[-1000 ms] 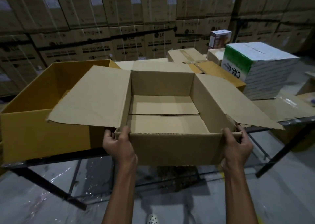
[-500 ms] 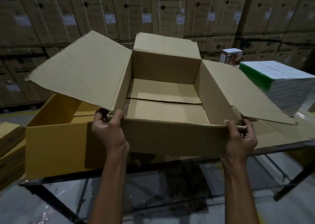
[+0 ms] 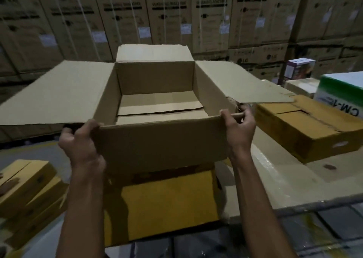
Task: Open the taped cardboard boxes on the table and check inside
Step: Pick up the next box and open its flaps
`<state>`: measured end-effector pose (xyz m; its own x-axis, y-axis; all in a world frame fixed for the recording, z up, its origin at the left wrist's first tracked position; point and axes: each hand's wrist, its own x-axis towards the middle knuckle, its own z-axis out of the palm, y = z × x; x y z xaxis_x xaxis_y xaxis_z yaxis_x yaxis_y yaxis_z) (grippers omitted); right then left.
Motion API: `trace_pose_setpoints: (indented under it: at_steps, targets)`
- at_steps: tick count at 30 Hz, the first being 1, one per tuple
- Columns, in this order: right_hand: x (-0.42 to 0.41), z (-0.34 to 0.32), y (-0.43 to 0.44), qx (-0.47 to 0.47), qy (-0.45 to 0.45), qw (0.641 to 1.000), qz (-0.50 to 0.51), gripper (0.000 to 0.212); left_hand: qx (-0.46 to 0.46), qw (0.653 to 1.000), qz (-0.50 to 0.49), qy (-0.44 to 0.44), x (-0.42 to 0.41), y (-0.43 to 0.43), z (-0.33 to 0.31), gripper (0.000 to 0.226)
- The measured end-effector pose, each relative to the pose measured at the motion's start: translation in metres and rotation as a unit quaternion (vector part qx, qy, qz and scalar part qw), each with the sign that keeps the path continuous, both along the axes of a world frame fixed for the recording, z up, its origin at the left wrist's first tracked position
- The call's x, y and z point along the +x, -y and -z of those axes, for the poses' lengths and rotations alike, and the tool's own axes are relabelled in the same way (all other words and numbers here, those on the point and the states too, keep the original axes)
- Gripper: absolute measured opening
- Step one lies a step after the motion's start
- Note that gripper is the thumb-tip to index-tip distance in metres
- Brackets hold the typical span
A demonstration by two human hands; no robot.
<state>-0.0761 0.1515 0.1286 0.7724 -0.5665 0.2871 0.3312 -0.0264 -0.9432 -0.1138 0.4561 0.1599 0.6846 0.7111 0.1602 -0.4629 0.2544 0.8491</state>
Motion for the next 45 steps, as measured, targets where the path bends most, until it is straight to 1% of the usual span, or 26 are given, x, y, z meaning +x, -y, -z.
trace_pose_setpoints:
  at_steps: [4, 8, 11, 14, 17, 19, 20, 21, 24, 26, 28, 30, 31, 32, 33, 34, 35, 36, 37, 38, 39, 40, 41, 43, 44, 45]
  targets:
    - [0.032, 0.003, -0.033, -0.043, -0.025, 0.999, 0.001, 0.051, -0.004, 1.0, 0.029, -0.01, 0.022, -0.049, 0.002, 0.034]
    - [0.053, 0.006, -0.05, -0.079, -0.052, 0.996, 0.003, 0.057, 0.026, 0.998, 0.053, -0.034, 0.046, -0.08, 0.014, 0.03]
    - [0.067, 0.003, -0.059, -0.114, -0.099, 0.988, -0.015, 0.06, 0.035, 0.995, 0.067, -0.059, 0.065, -0.093, 0.022, 0.03]
    - [0.075, 0.009, -0.066, -0.188, -0.196, 0.962, -0.043, 0.061, 0.042, 0.993, 0.06, -0.094, 0.085, -0.099, 0.029, 0.028]
    - [0.074, 0.029, -0.065, -0.211, -0.291, 0.928, -0.096, 0.065, 0.05, 0.986, 0.076, -0.142, 0.101, -0.106, 0.056, 0.028]
    - [0.071, 0.051, -0.066, -0.214, -0.336, 0.911, -0.109, 0.051, 0.058, 0.973, 0.099, -0.198, 0.106, -0.112, 0.086, 0.029]
    - [0.068, 0.06, -0.067, -0.216, -0.354, 0.903, -0.114, 0.041, 0.073, 0.966, 0.091, -0.23, 0.107, -0.115, 0.1, 0.028]
    - [0.066, 0.069, -0.068, -0.222, -0.366, 0.896, -0.116, 0.037, 0.097, 0.958, 0.074, -0.26, 0.107, -0.117, 0.111, 0.029]
    - [0.072, 0.088, -0.069, -0.262, -0.39, 0.877, -0.105, 0.045, 0.191, 0.931, -0.012, -0.311, 0.103, -0.107, 0.12, 0.035]
    - [0.074, 0.089, -0.069, -0.262, -0.373, 0.885, -0.097, 0.045, 0.231, 0.914, -0.088, -0.321, 0.099, -0.098, 0.119, 0.035]
    - [0.065, 0.08, -0.07, -0.238, -0.36, 0.899, -0.077, 0.046, 0.25, 0.897, -0.147, -0.334, 0.095, -0.092, 0.116, 0.043]
    - [0.053, 0.076, -0.067, -0.249, -0.352, 0.901, -0.043, 0.066, 0.262, 0.878, -0.165, -0.365, 0.08, -0.088, 0.109, 0.055]
    - [0.045, 0.077, -0.065, -0.266, -0.339, 0.902, -0.029, 0.077, 0.288, 0.867, -0.162, -0.373, 0.067, -0.083, 0.104, 0.058]
    - [0.035, 0.077, -0.064, -0.274, -0.321, 0.906, -0.025, 0.081, 0.332, 0.855, -0.144, -0.372, 0.049, -0.073, 0.099, 0.057]
    - [0.023, 0.076, -0.064, -0.277, -0.305, 0.911, -0.035, 0.08, 0.396, 0.835, -0.111, -0.367, 0.029, -0.059, 0.093, 0.054]
    - [0.011, 0.075, -0.062, -0.288, -0.292, 0.91, -0.057, 0.075, 0.469, 0.805, -0.061, -0.359, 0.007, -0.043, 0.088, 0.053]
    - [0.0, 0.073, -0.061, -0.31, -0.285, 0.903, -0.089, 0.069, 0.523, 0.776, 0.02, -0.353, -0.014, -0.026, 0.079, 0.057]
    - [-0.009, 0.071, -0.056, -0.34, -0.286, 0.887, -0.123, 0.063, 0.56, 0.74, 0.12, -0.352, -0.031, -0.011, 0.071, 0.068]
    - [-0.017, 0.07, -0.051, -0.371, -0.291, 0.868, -0.153, 0.059, 0.592, 0.691, 0.21, -0.358, -0.043, 0.002, 0.066, 0.085]
    - [-0.022, 0.066, -0.045, -0.394, -0.303, 0.85, -0.175, 0.056, 0.632, 0.627, 0.272, -0.366, -0.049, 0.013, 0.066, 0.1]
    - [-0.027, 0.06, -0.039, -0.407, -0.318, 0.835, -0.191, 0.054, 0.682, 0.565, 0.293, -0.361, -0.052, 0.023, 0.066, 0.107]
    - [-0.03, 0.056, -0.035, -0.42, -0.329, 0.823, -0.197, 0.053, 0.72, 0.525, 0.287, -0.352, -0.052, 0.028, 0.068, 0.104]
    - [-0.032, 0.053, -0.031, -0.439, -0.329, 0.813, -0.197, 0.053, 0.737, 0.53, 0.255, -0.335, -0.051, 0.033, 0.069, 0.092]
    - [-0.035, 0.048, -0.03, -0.483, -0.304, 0.798, -0.194, 0.052, 0.74, 0.592, 0.164, -0.275, -0.045, 0.033, 0.071, 0.066]
    - [-0.036, 0.044, -0.031, -0.487, -0.283, 0.804, -0.192, 0.051, 0.735, 0.623, 0.122, -0.238, -0.042, 0.031, 0.076, 0.06]
    - [-0.037, 0.042, -0.033, -0.48, -0.261, 0.816, -0.19, 0.051, 0.737, 0.639, 0.086, -0.201, -0.037, 0.029, 0.082, 0.057]
